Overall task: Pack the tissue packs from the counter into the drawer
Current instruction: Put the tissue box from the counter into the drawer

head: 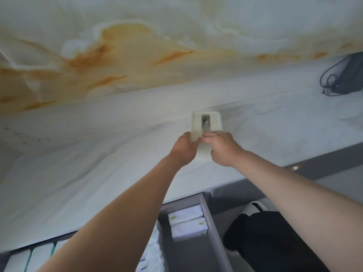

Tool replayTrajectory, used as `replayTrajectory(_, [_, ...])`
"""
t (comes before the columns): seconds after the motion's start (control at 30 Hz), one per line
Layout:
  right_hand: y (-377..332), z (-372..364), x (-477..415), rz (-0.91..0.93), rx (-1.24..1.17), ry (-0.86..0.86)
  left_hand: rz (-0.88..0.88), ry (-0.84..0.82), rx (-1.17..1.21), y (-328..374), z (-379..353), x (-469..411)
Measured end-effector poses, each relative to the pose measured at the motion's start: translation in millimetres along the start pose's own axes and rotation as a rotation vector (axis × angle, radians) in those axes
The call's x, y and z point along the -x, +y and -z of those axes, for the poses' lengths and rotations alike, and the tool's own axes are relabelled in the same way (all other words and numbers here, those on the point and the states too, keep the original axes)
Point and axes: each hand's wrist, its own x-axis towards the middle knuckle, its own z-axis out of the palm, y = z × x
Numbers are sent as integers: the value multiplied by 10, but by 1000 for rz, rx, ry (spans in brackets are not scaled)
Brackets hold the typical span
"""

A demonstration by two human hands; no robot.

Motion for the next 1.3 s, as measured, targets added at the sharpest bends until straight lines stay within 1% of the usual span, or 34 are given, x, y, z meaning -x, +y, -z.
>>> replayTrajectory(0.07, [-116, -31, 11, 104, -108, 13, 33, 81, 45, -61, 58, 53])
replayTrajectory(0.13, [-243, -40, 26, 126, -244, 10, 78, 157, 58, -162, 153, 126])
replayTrajectory(0.17, [-313, -23, 29, 101, -315, 12, 94, 170, 57, -214, 209, 170])
replayTrajectory(0.23, [-436, 8, 2, 46, -436, 95, 129, 141, 80, -314, 323, 250])
replayTrajectory(0.3, [-533, 18, -50, -42, -460, 166, 156, 79, 201, -373, 418, 334])
replayTrajectory(0.33, [-577, 10, -73, -106, -458, 144, 165, 44, 270, -383, 453, 381])
replayTrajectory(0.37, [-623, 0, -88, -175, -451, 86, 170, 15, 315, -406, 479, 416])
replayTrajectory(0.43, [-696, -55, -115, -282, -438, -24, 158, -26, 343, -455, 513, 492])
replayTrajectory(0.53, [-804, -139, -105, -324, -505, -57, 165, 19, 387, -555, 561, 644])
replayTrajectory(0.67, [-894, -210, -63, -331, -642, -95, 240, 146, 355, -714, 708, 859])
replayTrajectory(0.73, [-960, -249, -49, -348, -726, -102, 287, 163, 321, -804, 784, 902])
replayTrajectory(0.8, [-1031, -282, -33, -393, -813, -120, 321, 126, 313, -835, 830, 911])
replayTrajectory(0.87, [-1096, -293, -18, -381, -841, -173, 325, 74, 363, -823, 835, 918])
replayTrajectory(0.97, [-1187, -231, 33, -362, -813, -229, 296, 69, 369, -812, 831, 967])
replayTrajectory(1.07, [-1245, -158, 181, -359, -794, -273, 318, 49, 401, -794, 839, 1139])
replayTrajectory(1.17, [-1294, -85, 453, -340, -775, -320, 329, 15, 402, -765, 817, 1413])
replayTrajectory(1.3, [-1309, 8, 907, -337, -771, -359, 296, -19, 364, -705, 734, 1767])
